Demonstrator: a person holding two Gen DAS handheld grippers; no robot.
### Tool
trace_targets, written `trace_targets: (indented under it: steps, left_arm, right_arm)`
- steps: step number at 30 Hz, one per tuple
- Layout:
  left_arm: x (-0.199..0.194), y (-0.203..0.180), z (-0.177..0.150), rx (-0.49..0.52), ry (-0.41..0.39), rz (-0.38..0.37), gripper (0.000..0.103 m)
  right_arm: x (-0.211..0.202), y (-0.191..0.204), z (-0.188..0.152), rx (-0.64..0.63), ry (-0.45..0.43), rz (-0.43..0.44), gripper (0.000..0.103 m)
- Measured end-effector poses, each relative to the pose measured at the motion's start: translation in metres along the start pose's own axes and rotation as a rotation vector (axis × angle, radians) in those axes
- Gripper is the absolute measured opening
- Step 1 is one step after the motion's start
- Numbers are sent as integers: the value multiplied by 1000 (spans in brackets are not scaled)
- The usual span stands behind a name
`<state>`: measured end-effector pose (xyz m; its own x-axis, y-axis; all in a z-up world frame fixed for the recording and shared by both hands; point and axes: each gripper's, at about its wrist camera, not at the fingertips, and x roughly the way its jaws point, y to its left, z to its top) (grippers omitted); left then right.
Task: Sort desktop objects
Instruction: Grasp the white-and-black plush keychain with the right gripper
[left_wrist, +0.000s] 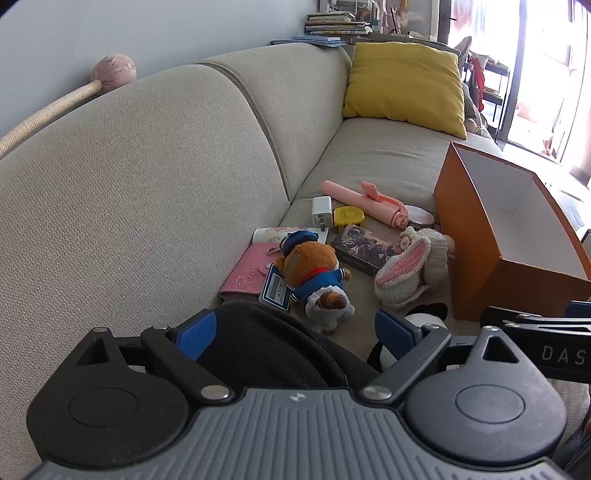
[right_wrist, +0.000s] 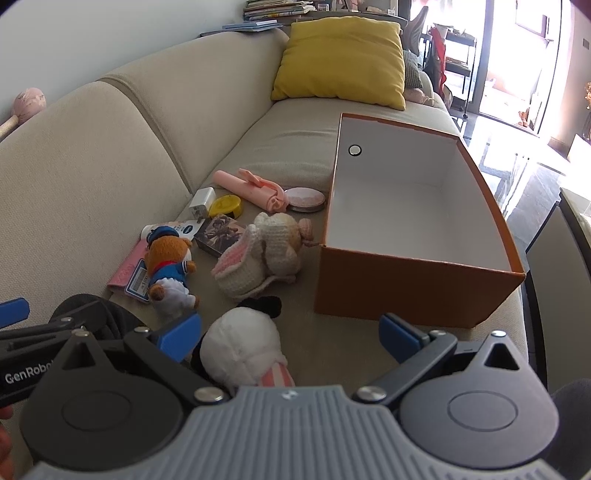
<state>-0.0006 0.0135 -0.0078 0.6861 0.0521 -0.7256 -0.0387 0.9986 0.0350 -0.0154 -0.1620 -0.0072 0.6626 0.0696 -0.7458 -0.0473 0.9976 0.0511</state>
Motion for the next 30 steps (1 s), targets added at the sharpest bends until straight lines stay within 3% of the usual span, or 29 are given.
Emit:
trace_targets:
  steps: [15, 18, 21, 23, 30]
  left_arm:
    - [11, 8, 0, -3, 55, -62, 103]
    - [17, 9, 3, -4, 88, -87, 93]
    - [26, 7, 5, 13, 138, -103, 76]
    - [30, 6, 5, 22, 150, -110, 74]
    - [40, 6, 12, 41, 154, -110, 74]
  right_arm:
    - [6, -5, -3, 7, 0, 46, 100]
    - [14, -6, -2, 1, 31, 66, 87]
    - [30, -3, -4, -36, 104, 106, 64]
    - [41, 1, -8, -64, 155, 140, 52]
    - [63, 29, -23, -206, 237, 217, 41]
